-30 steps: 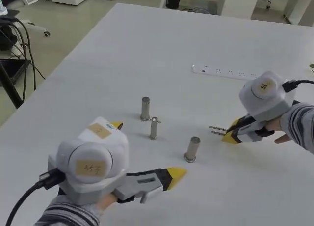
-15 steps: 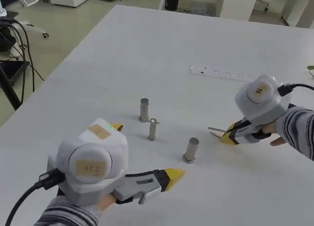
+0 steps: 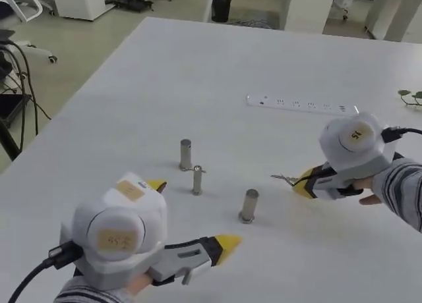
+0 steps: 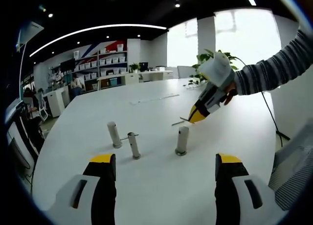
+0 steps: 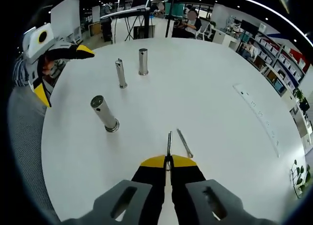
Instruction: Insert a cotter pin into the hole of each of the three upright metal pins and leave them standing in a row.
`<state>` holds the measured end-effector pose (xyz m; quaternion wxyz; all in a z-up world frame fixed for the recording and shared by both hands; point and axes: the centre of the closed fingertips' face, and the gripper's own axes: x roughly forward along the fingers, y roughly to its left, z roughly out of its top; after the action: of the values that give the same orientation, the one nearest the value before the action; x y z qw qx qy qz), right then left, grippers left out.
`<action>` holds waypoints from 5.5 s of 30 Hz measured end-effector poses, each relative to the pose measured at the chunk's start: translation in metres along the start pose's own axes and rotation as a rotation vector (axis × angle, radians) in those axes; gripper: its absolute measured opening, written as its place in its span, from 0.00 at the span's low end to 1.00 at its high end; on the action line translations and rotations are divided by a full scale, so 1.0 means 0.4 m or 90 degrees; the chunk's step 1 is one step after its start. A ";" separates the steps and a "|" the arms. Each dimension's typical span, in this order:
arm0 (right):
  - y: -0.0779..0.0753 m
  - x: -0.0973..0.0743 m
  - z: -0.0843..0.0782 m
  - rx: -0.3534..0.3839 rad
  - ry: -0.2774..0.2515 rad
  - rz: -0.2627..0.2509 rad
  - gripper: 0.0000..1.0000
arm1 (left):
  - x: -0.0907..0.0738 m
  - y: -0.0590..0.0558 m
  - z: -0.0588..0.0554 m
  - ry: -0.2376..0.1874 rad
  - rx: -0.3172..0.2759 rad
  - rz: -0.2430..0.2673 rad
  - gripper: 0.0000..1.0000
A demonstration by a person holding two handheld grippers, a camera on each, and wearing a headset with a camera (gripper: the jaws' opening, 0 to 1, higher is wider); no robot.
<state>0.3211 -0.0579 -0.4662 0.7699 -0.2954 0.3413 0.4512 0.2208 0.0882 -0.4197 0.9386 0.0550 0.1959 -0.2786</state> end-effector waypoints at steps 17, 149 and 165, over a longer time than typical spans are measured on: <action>0.115 -0.110 0.061 -0.115 -0.073 -0.025 0.00 | 0.009 -0.050 0.024 0.000 -0.053 -0.055 0.66; 0.161 -0.032 0.028 -0.223 0.029 -0.022 0.00 | 0.187 -0.075 -0.009 0.021 0.028 -0.033 0.28; 0.161 -0.027 0.042 -0.234 0.029 -0.022 0.00 | 0.250 -0.082 -0.040 0.058 -0.008 -0.024 0.17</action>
<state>0.2639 -0.0236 -0.4573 0.7026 -0.4467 0.2652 0.4862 0.2743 0.0140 -0.4739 0.9236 0.0579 0.2414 -0.2921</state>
